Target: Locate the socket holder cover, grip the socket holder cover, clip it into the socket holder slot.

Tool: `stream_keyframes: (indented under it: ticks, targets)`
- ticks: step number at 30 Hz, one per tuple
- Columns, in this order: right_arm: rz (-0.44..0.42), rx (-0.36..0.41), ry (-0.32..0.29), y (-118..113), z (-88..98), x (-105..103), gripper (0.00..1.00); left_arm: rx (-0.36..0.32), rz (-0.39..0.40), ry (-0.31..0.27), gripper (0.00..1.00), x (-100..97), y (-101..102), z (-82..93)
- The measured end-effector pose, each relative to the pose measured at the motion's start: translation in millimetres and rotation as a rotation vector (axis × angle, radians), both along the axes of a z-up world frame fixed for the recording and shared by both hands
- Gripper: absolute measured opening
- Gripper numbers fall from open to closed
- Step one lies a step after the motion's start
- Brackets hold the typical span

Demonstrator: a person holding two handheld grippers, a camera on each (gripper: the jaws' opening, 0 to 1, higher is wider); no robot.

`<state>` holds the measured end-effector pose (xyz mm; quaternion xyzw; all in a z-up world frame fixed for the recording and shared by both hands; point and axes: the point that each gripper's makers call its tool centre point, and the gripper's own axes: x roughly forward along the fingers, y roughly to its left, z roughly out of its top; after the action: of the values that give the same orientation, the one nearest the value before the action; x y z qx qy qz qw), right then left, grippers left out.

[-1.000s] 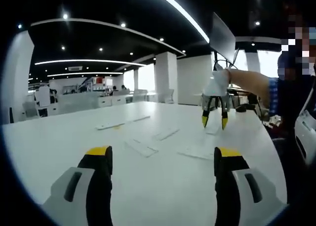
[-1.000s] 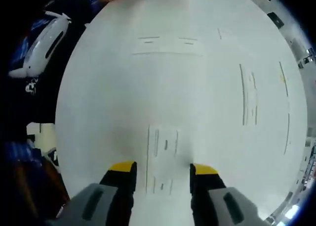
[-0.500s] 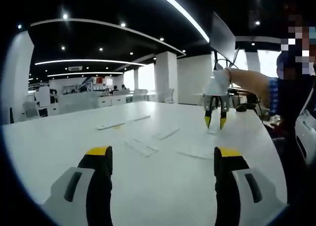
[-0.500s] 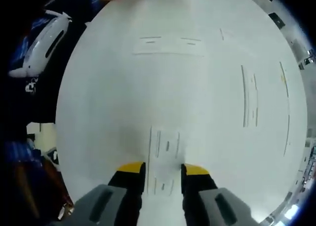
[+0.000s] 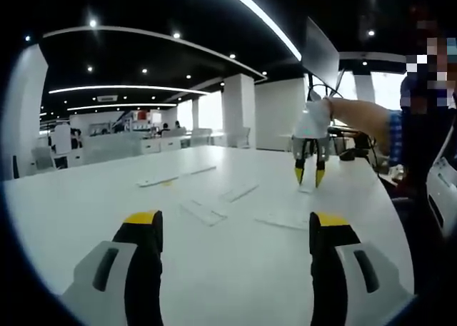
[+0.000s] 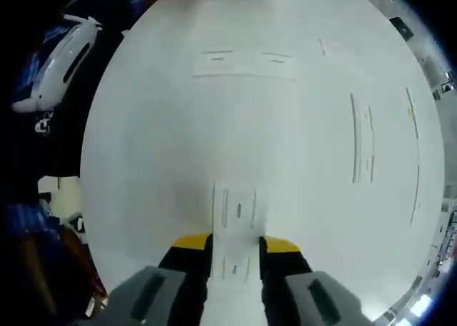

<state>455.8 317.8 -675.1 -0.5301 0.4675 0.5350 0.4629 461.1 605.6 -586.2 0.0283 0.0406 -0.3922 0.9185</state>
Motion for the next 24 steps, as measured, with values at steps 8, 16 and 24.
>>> stream_keyframes:
  ticks: [8,16,24]
  targets:
    - [0.011,-0.016,-0.002,0.7,-0.4,-1.0,0.28,0.001,-0.001,0.000,0.84,-1.0,-0.3,-0.7]
    - [0.011,-0.016,-0.008,0.3,4.8,-0.7,0.27,0.001,0.002,0.004,0.83,-0.3,-0.2,-2.0]
    - [0.013,-0.015,-0.022,0.0,11.8,1.6,0.27,-0.001,0.003,0.005,0.83,1.2,0.4,-1.8]
